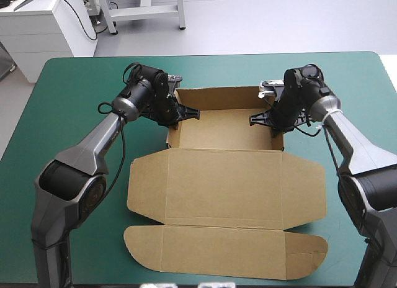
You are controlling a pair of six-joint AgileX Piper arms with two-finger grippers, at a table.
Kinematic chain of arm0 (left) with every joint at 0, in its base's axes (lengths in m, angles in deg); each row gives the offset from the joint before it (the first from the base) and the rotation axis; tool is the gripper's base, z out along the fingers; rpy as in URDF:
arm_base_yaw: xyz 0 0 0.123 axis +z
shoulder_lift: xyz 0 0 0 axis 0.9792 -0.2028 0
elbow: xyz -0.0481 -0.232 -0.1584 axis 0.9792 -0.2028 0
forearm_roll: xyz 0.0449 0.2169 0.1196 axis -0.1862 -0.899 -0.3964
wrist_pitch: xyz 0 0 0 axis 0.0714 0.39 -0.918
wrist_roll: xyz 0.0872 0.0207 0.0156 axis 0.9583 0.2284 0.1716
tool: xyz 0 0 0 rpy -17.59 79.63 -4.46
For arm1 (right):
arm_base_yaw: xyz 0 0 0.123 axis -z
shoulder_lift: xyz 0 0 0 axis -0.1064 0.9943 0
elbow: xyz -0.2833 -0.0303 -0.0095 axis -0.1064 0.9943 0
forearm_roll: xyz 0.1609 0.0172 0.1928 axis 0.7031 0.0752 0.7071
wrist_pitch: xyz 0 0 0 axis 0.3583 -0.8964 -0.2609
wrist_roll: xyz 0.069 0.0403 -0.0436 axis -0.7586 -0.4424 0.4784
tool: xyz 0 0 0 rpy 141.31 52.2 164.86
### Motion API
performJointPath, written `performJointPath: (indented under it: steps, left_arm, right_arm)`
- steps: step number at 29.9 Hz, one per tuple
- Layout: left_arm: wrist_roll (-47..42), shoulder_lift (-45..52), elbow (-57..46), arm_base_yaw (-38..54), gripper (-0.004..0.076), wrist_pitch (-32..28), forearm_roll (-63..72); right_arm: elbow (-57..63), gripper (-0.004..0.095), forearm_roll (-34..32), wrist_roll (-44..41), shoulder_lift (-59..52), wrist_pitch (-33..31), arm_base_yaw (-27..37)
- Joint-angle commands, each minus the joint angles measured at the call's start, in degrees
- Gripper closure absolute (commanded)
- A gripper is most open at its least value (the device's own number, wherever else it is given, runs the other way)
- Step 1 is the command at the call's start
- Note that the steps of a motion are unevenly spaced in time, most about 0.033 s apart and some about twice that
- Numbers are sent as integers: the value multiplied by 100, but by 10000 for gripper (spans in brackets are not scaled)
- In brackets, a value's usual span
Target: Fold the box
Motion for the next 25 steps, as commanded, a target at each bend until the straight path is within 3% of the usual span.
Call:
performJointPath:
  steps: [1, 12, 15, 21, 25]
  left_arm:
    - [45, 330, 31, -36, 731, 280, 0]
    - [237, 321, 31, -36, 713, 280, 58]
    - [237, 321, 31, -25, 628, 280, 58]
    - [237, 321, 31, -25, 316, 280, 38]
    - [237, 321, 104, -25, 284, 280, 24]
  right_arm:
    - [-149, 908, 149, 274, -317, -113, -22]
    - [-149, 871, -102, 278, -317, -113, -22]
    - [-149, 757, -102, 278, -317, -113, -22]
    - [-149, 562, -102, 278, -317, -100, -22]
    - [-174, 456, -102, 101, -317, 32, -22]
